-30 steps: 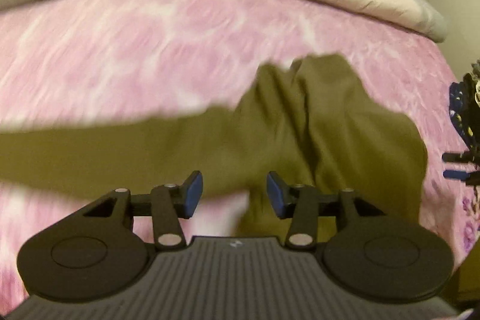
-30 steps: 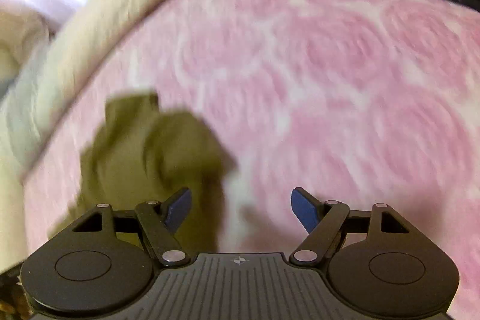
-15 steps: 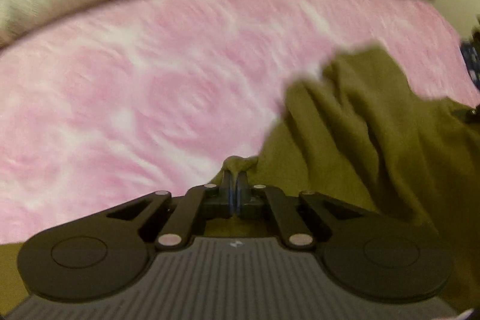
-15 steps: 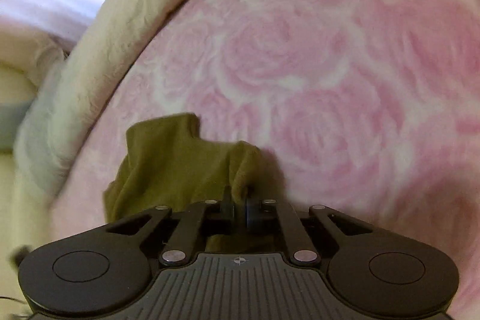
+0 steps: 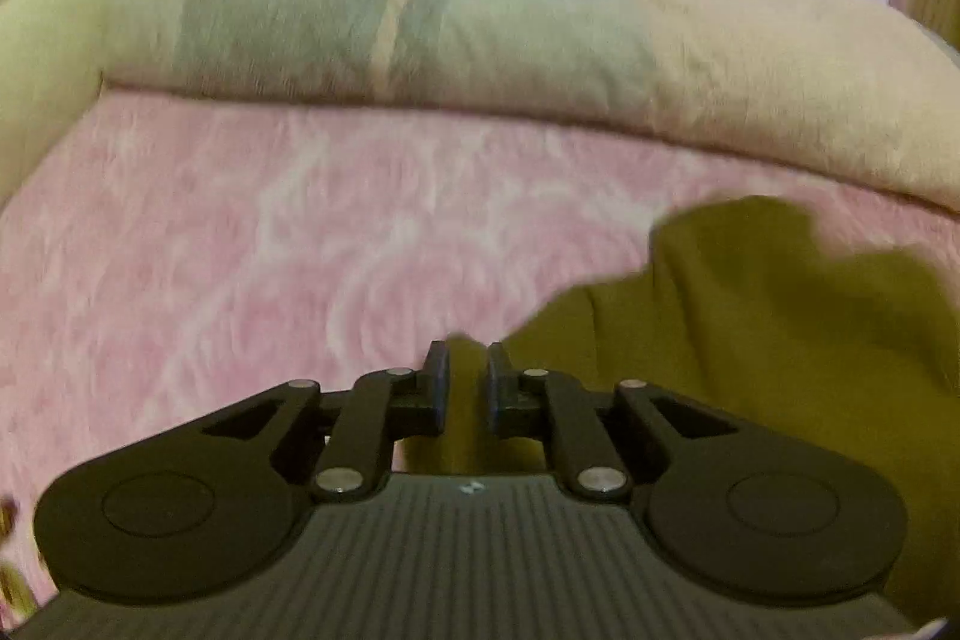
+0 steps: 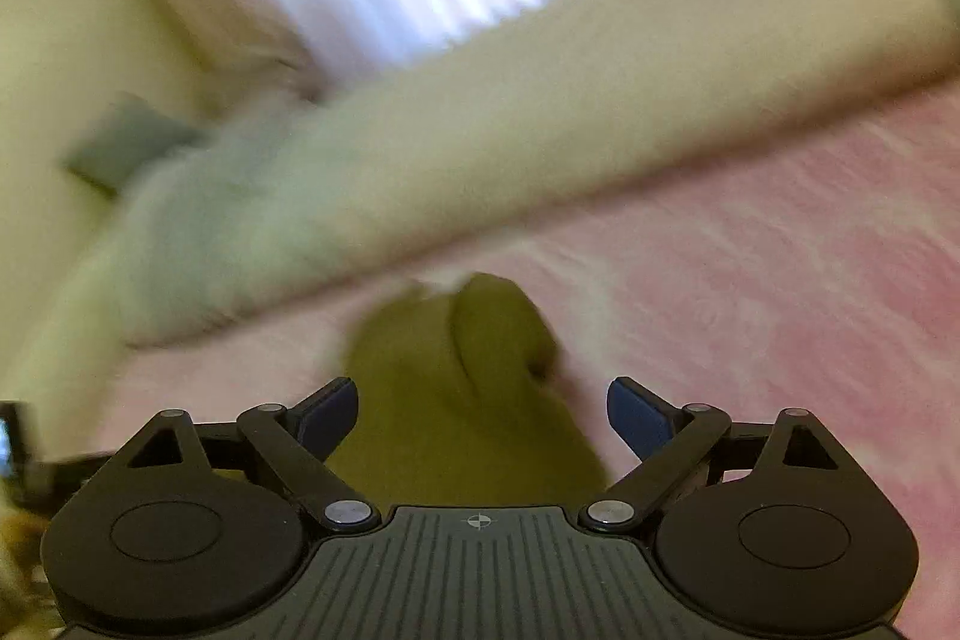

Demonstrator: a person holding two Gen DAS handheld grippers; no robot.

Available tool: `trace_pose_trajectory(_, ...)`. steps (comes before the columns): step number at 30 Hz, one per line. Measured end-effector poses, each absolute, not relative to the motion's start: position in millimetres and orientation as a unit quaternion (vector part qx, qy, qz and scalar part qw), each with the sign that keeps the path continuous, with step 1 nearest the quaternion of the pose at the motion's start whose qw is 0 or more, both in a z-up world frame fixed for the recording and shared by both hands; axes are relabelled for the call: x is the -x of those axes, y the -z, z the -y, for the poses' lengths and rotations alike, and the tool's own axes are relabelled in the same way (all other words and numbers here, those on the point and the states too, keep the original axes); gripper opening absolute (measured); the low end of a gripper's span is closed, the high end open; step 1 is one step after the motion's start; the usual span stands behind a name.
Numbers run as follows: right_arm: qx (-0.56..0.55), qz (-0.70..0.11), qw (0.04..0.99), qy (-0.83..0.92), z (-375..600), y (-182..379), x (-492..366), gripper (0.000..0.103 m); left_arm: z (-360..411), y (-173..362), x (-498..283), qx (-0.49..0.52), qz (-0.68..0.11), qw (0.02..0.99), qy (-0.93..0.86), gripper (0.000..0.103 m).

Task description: Fold clothes

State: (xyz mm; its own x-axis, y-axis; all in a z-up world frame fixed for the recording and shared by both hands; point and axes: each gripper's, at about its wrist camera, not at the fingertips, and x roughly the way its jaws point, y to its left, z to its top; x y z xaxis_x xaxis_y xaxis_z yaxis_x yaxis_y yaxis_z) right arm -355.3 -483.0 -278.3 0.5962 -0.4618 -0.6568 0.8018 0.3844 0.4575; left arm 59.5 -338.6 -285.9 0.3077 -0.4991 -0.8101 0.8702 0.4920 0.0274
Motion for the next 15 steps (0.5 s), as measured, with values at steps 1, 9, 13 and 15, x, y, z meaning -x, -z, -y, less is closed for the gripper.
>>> trace_pose_trajectory(1,-0.427,-0.226,0.775,0.407,485,295,369,0.092,336,289,-51,-0.242,-0.398,0.763,0.449,0.01)
trace_pose_trajectory(9,-0.672,-0.177,0.584,0.419,477,406,457,0.052,345,306,39,-0.255,-0.466,0.656,0.537,0.033)
trace_pose_trajectory(13,-0.662,-0.145,0.573,0.461,457,399,469,0.051,379,309,110,-0.292,-0.45,0.6,0.594,0.045)
trace_pose_trajectory(15,-0.637,-0.15,0.562,0.506,449,385,482,0.051,396,312,144,-0.312,-0.427,0.585,0.615,0.046)
